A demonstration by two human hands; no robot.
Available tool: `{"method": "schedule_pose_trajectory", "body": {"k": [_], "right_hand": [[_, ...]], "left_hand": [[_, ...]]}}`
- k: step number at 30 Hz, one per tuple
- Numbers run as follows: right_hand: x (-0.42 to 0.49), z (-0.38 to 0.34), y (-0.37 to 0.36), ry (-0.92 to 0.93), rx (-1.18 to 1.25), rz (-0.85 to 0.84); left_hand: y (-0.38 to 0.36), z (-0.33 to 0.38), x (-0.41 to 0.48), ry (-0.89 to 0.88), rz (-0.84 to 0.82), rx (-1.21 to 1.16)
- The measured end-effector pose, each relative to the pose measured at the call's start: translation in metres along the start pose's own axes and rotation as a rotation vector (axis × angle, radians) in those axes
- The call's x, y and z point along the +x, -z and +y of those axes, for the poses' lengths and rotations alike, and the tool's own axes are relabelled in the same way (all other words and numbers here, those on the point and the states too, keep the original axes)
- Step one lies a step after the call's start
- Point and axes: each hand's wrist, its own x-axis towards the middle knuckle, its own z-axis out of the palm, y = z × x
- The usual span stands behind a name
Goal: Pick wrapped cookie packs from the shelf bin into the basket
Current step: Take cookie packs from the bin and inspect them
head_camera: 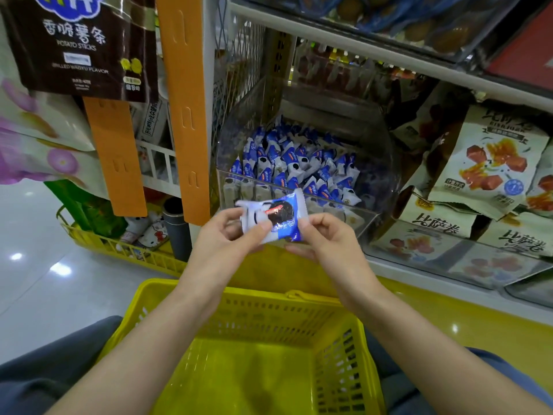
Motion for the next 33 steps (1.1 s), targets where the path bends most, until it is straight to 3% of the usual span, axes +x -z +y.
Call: {"method": "schedule_pose_trajectory", "body": {"k": [2,4,9,12,18,23,26,30,33], "right_hand": [[-0.002,0.001,-0.002,-0.105,0.056,-0.100],[-0.004,0.004,-0.002,-0.126,-0.068,-0.185],[-0.004,0.011,-0.001,0.092,-0.563,-0.229],[-0.004,0.010,-0.002,0.182,-0.506,-0.223],[-0.002,0.009,0.001,0.173,-0.470,-0.239],[-0.002,0.007,0.002,0.276,-0.499,-0.182],[-0.001,0.006,0.004,0.326,-0.536,-0.161],[-0.004,0.006,0.005,0.565,-0.744,-0.123],[-0.004,0.006,0.008,0.667,-0.815,-0.023]], "left_hand": [[0.001,0.000,0.001,-0.055,0.026,-0.058],[0.003,-0.001,0.001,-0.103,0.048,-0.048],[0.005,-0.003,0.002,-0.184,0.046,0.149],[0.003,-0.005,0.000,-0.231,-0.019,0.301],[0.000,-0.007,-0.001,-0.135,-0.070,0.235],[0.001,-0.005,-0.005,-0.220,-0.119,0.395],[0.001,-0.007,-0.005,-0.166,-0.143,0.422],[-0.001,-0.004,-0.001,-0.039,-0.155,0.240],[-0.001,-0.004,-0.002,-0.084,-0.130,0.269]]}}
